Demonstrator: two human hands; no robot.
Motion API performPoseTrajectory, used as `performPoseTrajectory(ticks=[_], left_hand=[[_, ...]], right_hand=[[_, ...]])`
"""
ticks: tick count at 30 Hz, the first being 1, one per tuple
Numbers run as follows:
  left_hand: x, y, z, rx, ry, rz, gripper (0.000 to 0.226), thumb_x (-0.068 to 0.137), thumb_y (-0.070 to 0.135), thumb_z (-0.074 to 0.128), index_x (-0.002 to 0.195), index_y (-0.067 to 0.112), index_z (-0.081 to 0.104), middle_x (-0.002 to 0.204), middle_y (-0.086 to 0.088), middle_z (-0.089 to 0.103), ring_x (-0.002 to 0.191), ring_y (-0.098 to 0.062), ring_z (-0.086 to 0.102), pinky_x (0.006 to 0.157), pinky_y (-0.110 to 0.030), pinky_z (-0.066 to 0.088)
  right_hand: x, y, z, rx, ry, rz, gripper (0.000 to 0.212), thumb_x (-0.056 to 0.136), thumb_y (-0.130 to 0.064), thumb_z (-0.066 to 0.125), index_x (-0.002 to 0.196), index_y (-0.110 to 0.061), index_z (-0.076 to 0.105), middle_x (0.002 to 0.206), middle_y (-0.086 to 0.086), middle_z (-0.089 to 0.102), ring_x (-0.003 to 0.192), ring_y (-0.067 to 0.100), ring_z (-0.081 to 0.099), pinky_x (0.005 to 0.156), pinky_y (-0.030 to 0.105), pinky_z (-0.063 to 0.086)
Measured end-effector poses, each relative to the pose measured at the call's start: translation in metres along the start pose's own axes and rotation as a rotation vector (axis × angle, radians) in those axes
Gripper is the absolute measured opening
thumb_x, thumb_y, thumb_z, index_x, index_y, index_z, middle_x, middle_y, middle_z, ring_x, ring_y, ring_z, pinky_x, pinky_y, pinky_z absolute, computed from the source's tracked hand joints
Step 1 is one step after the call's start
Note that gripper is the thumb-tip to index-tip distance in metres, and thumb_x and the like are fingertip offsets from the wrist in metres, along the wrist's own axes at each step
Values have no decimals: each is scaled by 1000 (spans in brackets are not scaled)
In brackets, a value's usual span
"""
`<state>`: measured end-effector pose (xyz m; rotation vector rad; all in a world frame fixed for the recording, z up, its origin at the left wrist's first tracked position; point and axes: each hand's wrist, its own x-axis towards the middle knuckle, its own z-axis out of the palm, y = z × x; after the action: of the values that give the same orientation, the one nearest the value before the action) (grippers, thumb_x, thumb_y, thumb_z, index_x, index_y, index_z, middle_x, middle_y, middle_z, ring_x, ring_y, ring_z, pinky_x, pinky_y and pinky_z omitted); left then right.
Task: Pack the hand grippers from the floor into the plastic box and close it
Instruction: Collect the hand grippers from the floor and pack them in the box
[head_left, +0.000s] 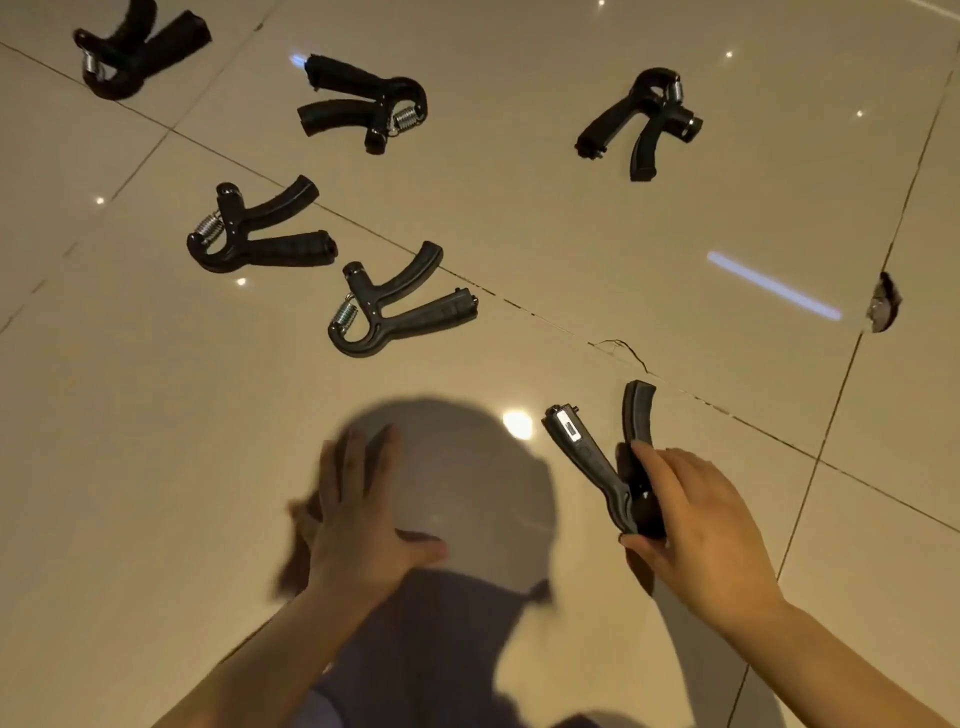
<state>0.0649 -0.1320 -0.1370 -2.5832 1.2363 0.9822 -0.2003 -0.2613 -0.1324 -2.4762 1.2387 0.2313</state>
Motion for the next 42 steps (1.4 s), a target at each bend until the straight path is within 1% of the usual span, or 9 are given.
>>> performPoseTrajectory(ticks=[3, 6, 12, 15, 20, 25, 31, 36, 42], left_hand=[[28, 14, -20, -116, 274, 132, 106, 66, 64, 69, 149, 32, 12, 158, 0, -1, 144, -25, 0, 110, -61, 13], [86, 40, -58, -192, 507, 181, 84, 77, 62, 59, 146, 25, 27, 155, -7, 17, 142, -26, 13, 112, -57, 14], [158, 85, -85, -1, 232, 203, 92, 76, 61, 64, 147, 27, 16, 152, -13, 20, 140, -33, 17, 110, -57, 10], [145, 77, -70, 84, 331, 248, 90, 76, 59, 65, 146, 25, 21, 146, -14, 31, 130, -35, 34, 107, -52, 22], [83, 57, -24, 92, 340, 491, 92, 69, 51, 71, 145, 29, 24, 146, -10, 35, 129, -32, 38, 108, -50, 20], [4, 18, 25, 299, 191, 934, 80, 64, 59, 55, 137, 32, 37, 135, -7, 46, 120, -26, 42, 105, -50, 25], [-47, 18, 38, 227, 217, 1024, 71, 67, 55, 57, 133, 32, 41, 133, -5, 44, 120, -23, 44, 103, -44, 25], [-70, 44, 26, 103, 231, 973, 69, 64, 40, 72, 129, 35, 48, 134, -8, 45, 117, -24, 47, 97, -45, 32], [-138, 38, 32, 173, 365, 1037, 85, 62, 50, 76, 137, 37, 38, 133, -11, 36, 112, -24, 43, 90, -41, 34]], right_hand=[[-2, 4, 3, -60, 1, 4, 102, 41, -35, 93, 128, -7, 47, 111, 12, 63, 100, 33, 57, 88, 47, 48], [0, -1, 2, -58, -7, 22, 105, 37, -33, 93, 127, -11, 45, 109, 10, 64, 101, 34, 59, 90, 47, 45], [3, -7, 1, -70, 26, 67, 108, 29, -28, 94, 126, -7, 53, 105, 9, 66, 99, 33, 63, 92, 48, 46], [0, -5, 4, -45, 45, 66, 105, 31, -25, 94, 127, -7, 53, 108, 10, 65, 103, 34, 61, 94, 49, 44], [0, 2, 6, 1, 53, 30, 107, 35, -27, 93, 130, -13, 47, 112, 8, 63, 109, 32, 59, 97, 49, 41], [-8, 22, -11, 115, -62, -38, 102, 61, -24, 82, 146, -22, 27, 139, 4, 44, 132, 21, 36, 112, 29, 5], [-55, 20, -8, 96, -136, -110, 98, 65, -22, 78, 146, -26, 23, 144, 1, 39, 139, 17, 24, 111, 27, -4], [-98, 13, -14, 127, -54, -39, 93, 68, -24, 78, 145, -25, 26, 134, 0, 46, 132, 21, 34, 113, 35, 12], [-173, -9, -36, 313, 63, 163, 95, 63, -31, 85, 141, -30, 30, 123, 0, 52, 108, 19, 47, 82, 26, 36]])
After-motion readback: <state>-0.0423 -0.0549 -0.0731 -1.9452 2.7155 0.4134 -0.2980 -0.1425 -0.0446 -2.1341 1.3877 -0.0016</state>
